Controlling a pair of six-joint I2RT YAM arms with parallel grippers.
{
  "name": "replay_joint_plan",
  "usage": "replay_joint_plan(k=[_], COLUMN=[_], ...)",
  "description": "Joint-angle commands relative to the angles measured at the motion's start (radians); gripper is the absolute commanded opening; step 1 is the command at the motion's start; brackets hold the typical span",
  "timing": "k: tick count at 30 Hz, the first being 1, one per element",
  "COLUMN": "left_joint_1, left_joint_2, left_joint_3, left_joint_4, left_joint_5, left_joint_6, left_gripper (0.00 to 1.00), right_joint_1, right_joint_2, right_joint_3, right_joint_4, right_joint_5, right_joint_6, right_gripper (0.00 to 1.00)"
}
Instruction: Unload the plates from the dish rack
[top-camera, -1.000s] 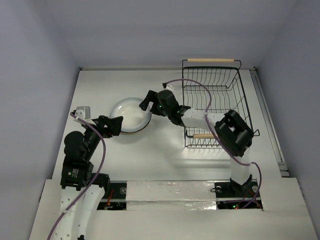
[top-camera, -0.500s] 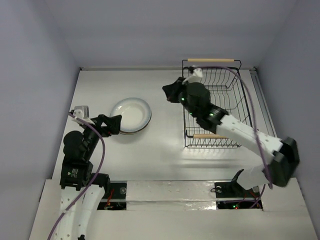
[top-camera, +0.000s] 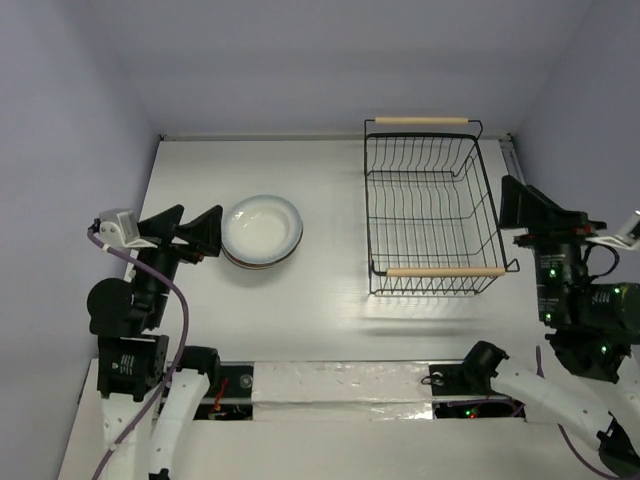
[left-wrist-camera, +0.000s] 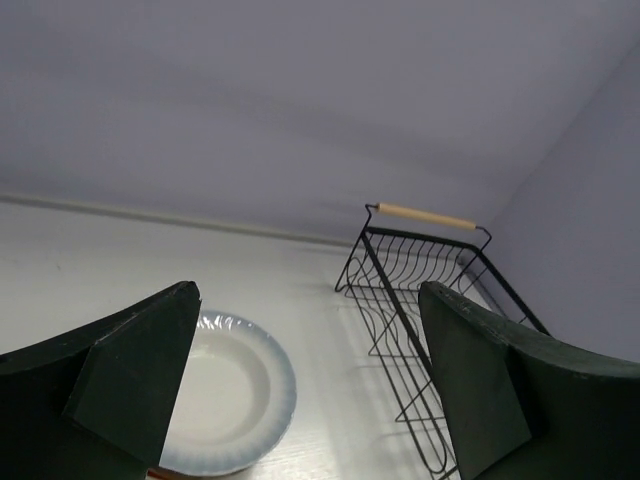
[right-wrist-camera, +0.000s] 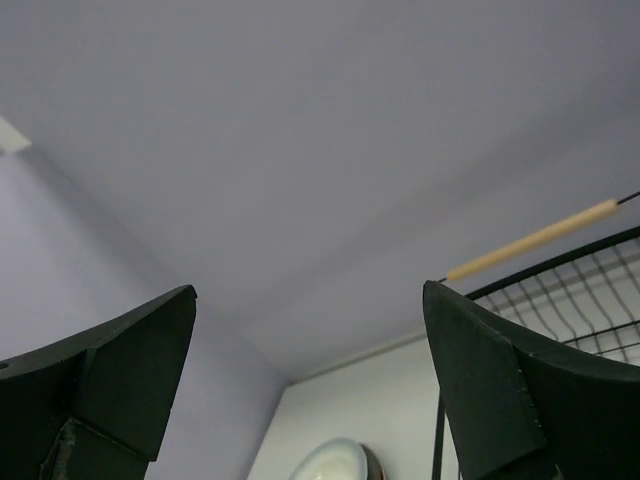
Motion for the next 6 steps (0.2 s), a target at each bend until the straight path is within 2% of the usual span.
replay_joint_plan(k=[1,6], left_joint_1=[0.007,0.007], left_joint_2=[0.002,0.049], left_joint_3=[0.037,0.033], left_joint_4=[0.094,0.097], left_joint_5=[-0.015,0.005], left_joint_6=[-0.019,-0.025], left_gripper=[0.89,0.9], right_joint_1=[0.006,0.006], right_joint_2=[-0.03,-0.036], right_joint_3=[-0.059,-0.084], right_joint_4=[-0.03,-0.045], right_joint_5=[0.109,0.103], right_joint_6=[-0.085,-0.076], right_gripper=[1.0,1.0])
